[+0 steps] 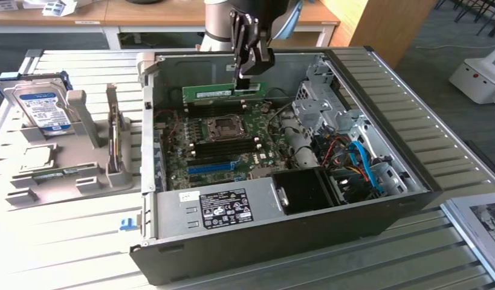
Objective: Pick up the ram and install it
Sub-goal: 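Pick up the ram and move it above insertion slot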
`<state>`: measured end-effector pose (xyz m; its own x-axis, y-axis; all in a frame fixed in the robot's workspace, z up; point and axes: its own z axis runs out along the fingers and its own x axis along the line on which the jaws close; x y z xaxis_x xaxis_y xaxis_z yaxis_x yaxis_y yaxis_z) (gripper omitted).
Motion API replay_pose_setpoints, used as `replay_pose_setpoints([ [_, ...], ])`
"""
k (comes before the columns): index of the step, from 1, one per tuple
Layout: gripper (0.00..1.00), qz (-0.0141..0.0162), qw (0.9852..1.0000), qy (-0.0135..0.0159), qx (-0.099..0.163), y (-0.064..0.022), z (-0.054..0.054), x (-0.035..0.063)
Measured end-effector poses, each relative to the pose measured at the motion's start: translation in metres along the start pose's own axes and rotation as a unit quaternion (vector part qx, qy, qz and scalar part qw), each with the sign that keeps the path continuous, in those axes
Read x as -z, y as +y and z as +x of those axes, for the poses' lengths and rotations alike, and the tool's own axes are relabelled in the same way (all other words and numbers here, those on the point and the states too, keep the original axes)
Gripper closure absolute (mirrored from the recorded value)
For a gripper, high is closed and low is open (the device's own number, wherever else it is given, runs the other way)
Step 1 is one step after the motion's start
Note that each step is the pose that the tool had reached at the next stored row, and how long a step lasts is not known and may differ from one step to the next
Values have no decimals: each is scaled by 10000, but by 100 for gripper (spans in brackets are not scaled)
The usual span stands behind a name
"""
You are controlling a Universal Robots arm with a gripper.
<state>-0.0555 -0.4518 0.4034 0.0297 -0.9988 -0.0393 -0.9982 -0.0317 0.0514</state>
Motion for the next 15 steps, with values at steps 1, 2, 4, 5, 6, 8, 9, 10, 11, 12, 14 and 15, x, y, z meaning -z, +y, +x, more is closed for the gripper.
replay_pose_setpoints([
  [1,88,0,10000,-6,1,-2,1,-6],
  [2,88,-1,10000,-12,1,-4,2,-15],
  [4,88,0,10000,-25,1,-6,3,-40],
  [5,88,0,10000,-28,1,-7,3,-57],
  [6,88,0,10000,-32,1,-8,4,-75],
  [8,88,0,10000,-36,2,-10,6,-112],
  [9,88,0,10000,-38,2,-11,6,-128],
  [10,88,0,10000,-38,2,-12,7,-142],
  [11,88,0,10000,-38,2,-13,7,-157],
  [12,88,0,10000,-39,1,-14,8,-173],
  [14,88,0,10000,-42,0,-15,10,-207],
  [15,88,0,10000,-44,0,-16,10,-224],
])
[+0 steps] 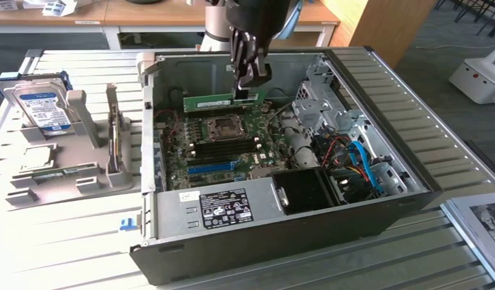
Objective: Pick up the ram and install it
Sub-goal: 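Pick up the ram and move it above insertion slot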
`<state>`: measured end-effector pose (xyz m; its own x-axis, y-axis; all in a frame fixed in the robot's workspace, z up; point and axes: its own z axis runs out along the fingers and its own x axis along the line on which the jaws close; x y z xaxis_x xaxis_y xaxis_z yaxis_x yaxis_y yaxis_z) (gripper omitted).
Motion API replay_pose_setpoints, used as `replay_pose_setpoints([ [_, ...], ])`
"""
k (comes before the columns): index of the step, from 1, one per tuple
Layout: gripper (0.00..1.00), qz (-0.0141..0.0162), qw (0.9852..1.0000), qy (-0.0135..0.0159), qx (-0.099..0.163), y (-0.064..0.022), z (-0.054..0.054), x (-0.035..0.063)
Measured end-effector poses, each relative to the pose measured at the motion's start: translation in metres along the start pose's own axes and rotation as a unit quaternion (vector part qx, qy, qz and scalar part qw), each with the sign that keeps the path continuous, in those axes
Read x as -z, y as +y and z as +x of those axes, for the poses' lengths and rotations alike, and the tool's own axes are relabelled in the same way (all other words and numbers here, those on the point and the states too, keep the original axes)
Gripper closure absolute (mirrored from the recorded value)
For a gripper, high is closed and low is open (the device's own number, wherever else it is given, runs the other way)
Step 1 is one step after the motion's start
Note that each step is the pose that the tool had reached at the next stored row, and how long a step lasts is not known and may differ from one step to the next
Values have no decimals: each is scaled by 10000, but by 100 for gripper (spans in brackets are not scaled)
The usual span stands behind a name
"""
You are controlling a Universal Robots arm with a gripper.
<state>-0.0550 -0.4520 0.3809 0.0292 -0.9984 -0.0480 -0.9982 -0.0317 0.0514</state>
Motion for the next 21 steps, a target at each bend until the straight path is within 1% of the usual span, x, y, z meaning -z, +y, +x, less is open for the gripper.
replay_pose_setpoints([
  [2,88,1,10000,-2,-4,-2,1,-28],
  [5,88,0,10000,-1,-6,-2,2,-35],
  [7,88,1,10000,-17,-6,-2,2,-38],
  [9,88,3,10000,-23,-31,-2,2,-43],
  [14,88,8,9999,-27,-127,-3,2,-49],
  [21,88,9,9999,-30,-131,-4,-10,-56],
])
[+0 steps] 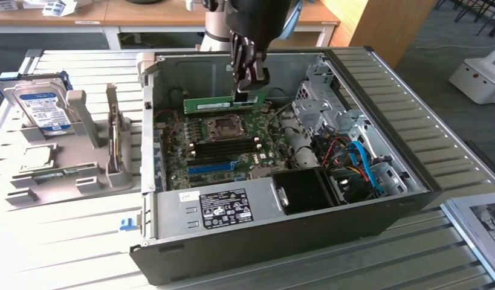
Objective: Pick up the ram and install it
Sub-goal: 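Pick up the ram and move it above insertion slot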
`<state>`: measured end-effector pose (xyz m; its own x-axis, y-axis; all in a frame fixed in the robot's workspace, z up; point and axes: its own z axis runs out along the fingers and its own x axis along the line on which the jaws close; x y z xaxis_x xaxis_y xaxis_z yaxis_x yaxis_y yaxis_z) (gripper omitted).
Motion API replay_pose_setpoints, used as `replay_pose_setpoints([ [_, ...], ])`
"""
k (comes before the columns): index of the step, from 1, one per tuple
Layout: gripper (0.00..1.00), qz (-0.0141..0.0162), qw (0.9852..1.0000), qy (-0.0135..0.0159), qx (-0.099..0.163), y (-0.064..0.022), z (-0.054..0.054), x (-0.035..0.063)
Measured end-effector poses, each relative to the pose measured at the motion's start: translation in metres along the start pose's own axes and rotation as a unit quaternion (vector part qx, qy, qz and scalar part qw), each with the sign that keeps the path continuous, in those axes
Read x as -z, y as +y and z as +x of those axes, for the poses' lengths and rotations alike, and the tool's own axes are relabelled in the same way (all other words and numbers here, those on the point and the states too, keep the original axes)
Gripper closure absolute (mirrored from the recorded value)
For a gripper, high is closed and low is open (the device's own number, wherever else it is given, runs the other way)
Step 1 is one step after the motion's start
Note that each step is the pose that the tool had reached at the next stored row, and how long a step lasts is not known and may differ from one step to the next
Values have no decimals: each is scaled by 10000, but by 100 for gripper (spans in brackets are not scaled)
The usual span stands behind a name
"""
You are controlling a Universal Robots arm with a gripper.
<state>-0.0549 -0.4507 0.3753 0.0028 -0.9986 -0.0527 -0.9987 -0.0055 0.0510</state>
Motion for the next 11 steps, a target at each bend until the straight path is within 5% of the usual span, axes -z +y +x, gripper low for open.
replay_pose_setpoints([
  [11,88,-1,10000,2,0,-3,-157,-29],
])
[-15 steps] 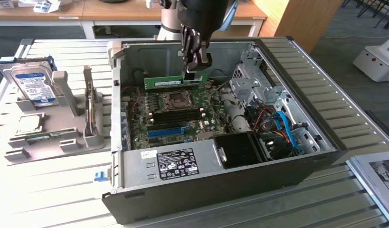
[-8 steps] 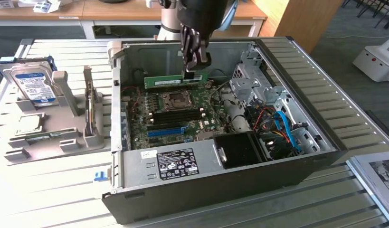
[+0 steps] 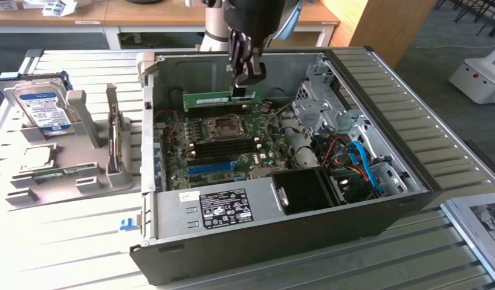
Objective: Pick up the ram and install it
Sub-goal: 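Pick up the ram and move it above insertion slot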
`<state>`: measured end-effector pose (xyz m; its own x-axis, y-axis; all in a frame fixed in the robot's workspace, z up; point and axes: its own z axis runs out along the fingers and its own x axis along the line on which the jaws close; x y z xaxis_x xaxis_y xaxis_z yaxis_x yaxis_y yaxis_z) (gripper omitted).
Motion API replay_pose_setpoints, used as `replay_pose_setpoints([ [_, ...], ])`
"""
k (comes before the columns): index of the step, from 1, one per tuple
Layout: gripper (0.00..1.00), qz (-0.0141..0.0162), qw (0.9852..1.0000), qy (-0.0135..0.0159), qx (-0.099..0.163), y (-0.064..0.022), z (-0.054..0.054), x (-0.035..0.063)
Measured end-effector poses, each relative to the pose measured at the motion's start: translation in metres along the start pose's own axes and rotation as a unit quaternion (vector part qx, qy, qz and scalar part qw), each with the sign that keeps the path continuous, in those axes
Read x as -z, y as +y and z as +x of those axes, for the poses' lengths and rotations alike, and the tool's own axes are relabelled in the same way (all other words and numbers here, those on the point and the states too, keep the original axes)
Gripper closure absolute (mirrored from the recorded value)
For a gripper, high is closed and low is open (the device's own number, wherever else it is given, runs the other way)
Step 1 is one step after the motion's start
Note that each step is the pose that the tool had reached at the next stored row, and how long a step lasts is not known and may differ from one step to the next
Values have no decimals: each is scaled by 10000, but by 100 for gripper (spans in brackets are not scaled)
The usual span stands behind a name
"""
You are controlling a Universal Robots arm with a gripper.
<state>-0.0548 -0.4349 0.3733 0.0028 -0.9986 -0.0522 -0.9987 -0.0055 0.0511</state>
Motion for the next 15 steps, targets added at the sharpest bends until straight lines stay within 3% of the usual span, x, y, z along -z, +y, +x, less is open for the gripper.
replay_pose_setpoints([
  [15,88,0,10000,0,0,-3,-211,-40],
])
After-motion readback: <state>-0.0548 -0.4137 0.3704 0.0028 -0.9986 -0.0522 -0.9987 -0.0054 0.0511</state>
